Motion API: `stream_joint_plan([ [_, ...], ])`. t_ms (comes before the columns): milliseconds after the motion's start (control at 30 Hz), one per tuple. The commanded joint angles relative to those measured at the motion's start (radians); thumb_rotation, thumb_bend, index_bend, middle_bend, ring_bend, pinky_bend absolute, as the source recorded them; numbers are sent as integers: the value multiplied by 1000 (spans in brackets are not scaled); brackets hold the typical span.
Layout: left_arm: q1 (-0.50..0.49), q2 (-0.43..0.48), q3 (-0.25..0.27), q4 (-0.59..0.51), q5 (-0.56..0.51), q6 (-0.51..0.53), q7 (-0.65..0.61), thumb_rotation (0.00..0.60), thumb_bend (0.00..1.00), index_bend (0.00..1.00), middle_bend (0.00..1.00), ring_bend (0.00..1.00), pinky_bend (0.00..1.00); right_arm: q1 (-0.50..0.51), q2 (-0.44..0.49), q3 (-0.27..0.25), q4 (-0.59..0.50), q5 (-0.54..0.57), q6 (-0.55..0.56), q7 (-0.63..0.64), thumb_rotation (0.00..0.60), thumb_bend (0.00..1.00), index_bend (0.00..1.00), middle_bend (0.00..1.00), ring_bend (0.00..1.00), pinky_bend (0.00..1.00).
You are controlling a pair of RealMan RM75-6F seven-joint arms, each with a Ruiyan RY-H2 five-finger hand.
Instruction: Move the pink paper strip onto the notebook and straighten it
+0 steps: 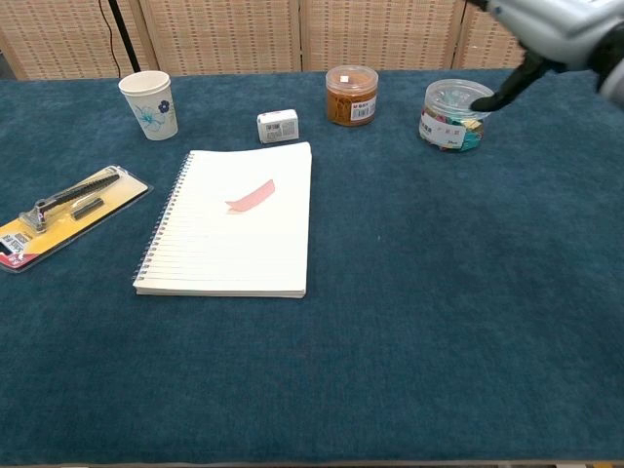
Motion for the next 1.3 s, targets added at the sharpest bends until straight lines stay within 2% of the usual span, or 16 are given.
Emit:
stream_joint_plan([
  [33,-19,11,-8,-19,13,-7,27,600,0,0,0,0,0,-97,138,-33,-133,46,11,4,600,0,3,0,0,0],
  [233,-101,57,-28,-54,28,-101,44,600,0,0,0,0,0,-226,279,-83,-272,99,47,65,600,0,0,0,0,0],
  [367,-209,65,-59,-83,29,-226,60,600,0,0,15,0,0,-353,366,-151,-320,110,96,163,600,0,0,0,0,0],
  [467,-248,52,-74,-94,11,-273,72,600,0,0,150,41,7,-390,379,-166,-319,99,112,213,600,0,0,0,0,0],
  [500,-264,43,-80,-95,3,-289,77,600,0,0,225,95,36,-404,382,-170,-318,95,119,234,600,0,0,0,0,0],
  [567,-283,28,-91,-93,-12,-308,90,600,0,0,357,213,148,-423,384,-175,-316,88,129,262,600,0,0,0,0,0],
  [633,-311,-4,-109,-82,-27,-319,114,600,0,0,506,337,330,-451,385,-181,-312,79,147,294,600,0,0,0,0,0],
  [733,-347,-42,-122,-69,-48,-353,131,600,0,0,620,421,449,-485,382,-185,-308,73,175,316,600,0,0,0,0,0],
  [867,-410,-66,-133,-74,-109,-457,183,600,0,0,663,453,485,-523,376,-182,-301,70,206,343,600,0,0,0,0,0],
  [967,-468,-96,-147,-87,-195,-540,266,600,0,0,665,455,489,-538,393,-164,-307,70,214,381,600,0,0,0,0,0],
  [1000,-506,-120,-154,-89,-252,-595,306,600,0,0,666,455,490,-544,403,-155,-315,72,214,409,600,0,0,0,0,0],
  [1167,-594,-165,-161,-92,-446,-711,381,600,0,0,696,486,535,-553,424,-142,-322,66,199,452,600,0,0,0,0,0],
  [1300,-680,-185,-147,-95,-599,-758,444,600,0,0,711,508,564,-559,431,-135,-327,54,182,467,600,0,0,0,0,0],
])
